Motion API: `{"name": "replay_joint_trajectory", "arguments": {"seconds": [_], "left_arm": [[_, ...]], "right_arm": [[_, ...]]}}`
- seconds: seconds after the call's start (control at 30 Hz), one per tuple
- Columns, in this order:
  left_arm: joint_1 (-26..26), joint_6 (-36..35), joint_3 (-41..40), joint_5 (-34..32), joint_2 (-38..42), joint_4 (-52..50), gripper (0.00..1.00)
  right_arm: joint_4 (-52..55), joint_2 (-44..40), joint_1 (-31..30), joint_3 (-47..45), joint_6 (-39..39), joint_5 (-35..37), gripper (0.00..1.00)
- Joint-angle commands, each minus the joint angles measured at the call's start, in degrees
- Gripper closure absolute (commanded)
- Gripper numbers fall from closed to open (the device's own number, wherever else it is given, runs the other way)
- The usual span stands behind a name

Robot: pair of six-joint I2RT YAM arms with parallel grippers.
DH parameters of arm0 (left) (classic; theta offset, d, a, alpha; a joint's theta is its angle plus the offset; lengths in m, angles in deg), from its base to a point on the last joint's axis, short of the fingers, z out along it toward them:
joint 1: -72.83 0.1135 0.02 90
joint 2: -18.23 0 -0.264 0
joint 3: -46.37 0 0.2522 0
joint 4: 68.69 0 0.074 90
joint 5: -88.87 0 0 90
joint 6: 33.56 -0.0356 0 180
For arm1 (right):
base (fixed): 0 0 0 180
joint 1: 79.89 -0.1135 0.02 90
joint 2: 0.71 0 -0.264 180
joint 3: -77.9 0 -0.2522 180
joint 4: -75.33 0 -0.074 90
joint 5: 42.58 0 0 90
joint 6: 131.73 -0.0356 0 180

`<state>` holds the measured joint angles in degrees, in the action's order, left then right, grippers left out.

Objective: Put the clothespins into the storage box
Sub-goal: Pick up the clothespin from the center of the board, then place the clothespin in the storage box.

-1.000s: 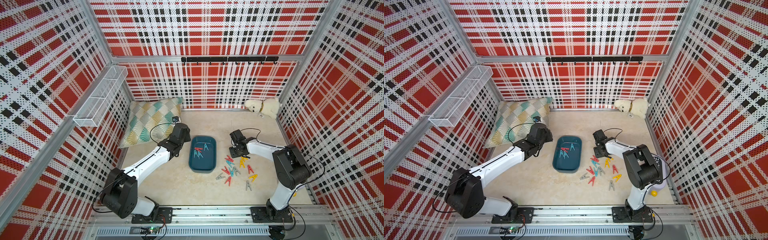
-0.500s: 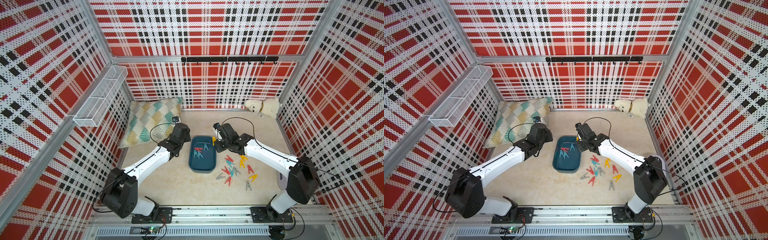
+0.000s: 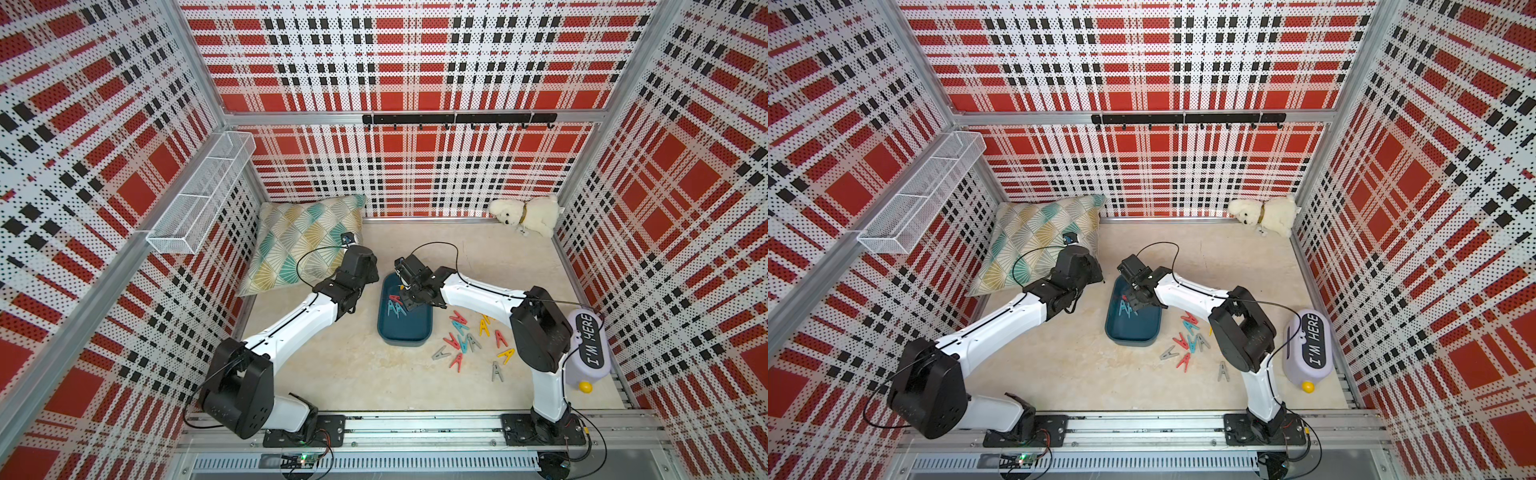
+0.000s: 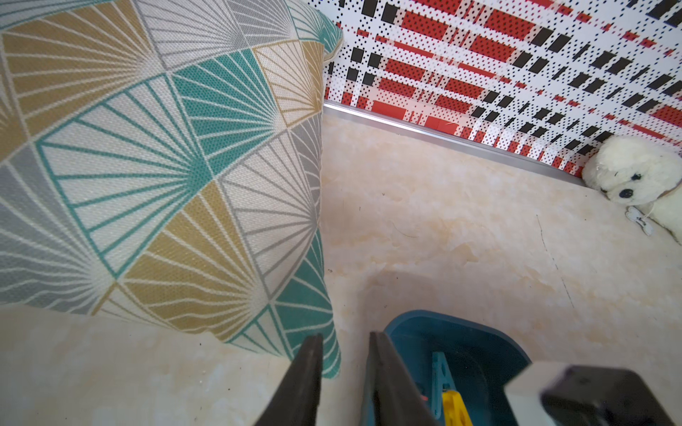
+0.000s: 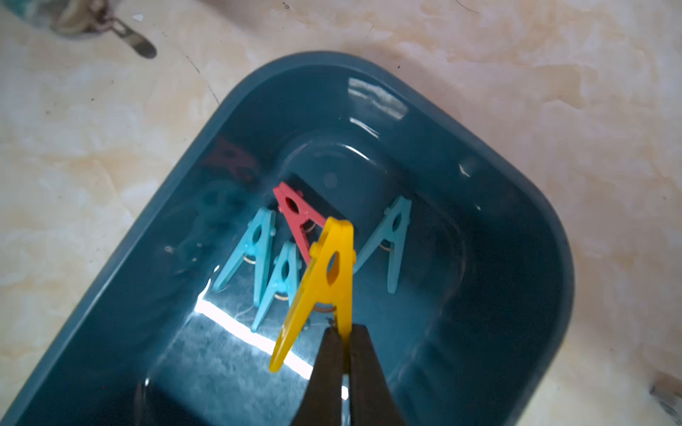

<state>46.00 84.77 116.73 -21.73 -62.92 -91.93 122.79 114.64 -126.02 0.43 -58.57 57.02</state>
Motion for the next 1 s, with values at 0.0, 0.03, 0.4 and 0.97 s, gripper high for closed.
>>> {"name": "replay_joint_trajectory", "arguments": {"seconds": [0.0,0.03,0.4,0.97], "left_arm": [[0.6,0.3,-1.3,-0.2,1.9,-0.1,0.71],[0.8,0.3,-1.6,-0.2,2.1,-0.2,0.71],[2.3,-0.1,-2.8,-0.1,4.5,-0.3,0.71],[2.4,-0.1,-3.3,0.2,4.9,-0.4,0.71]], "right_arm": [[-0.1,3.0,0.1,4.6,-1.5,1.8,0.94],[0.0,4.0,0.3,5.7,-1.8,3.2,0.94],[-1.1,9.8,2.1,8.3,-1.3,3.1,0.94],[-0.8,14.4,2.8,10.8,-0.8,4.0,0.93]]}}
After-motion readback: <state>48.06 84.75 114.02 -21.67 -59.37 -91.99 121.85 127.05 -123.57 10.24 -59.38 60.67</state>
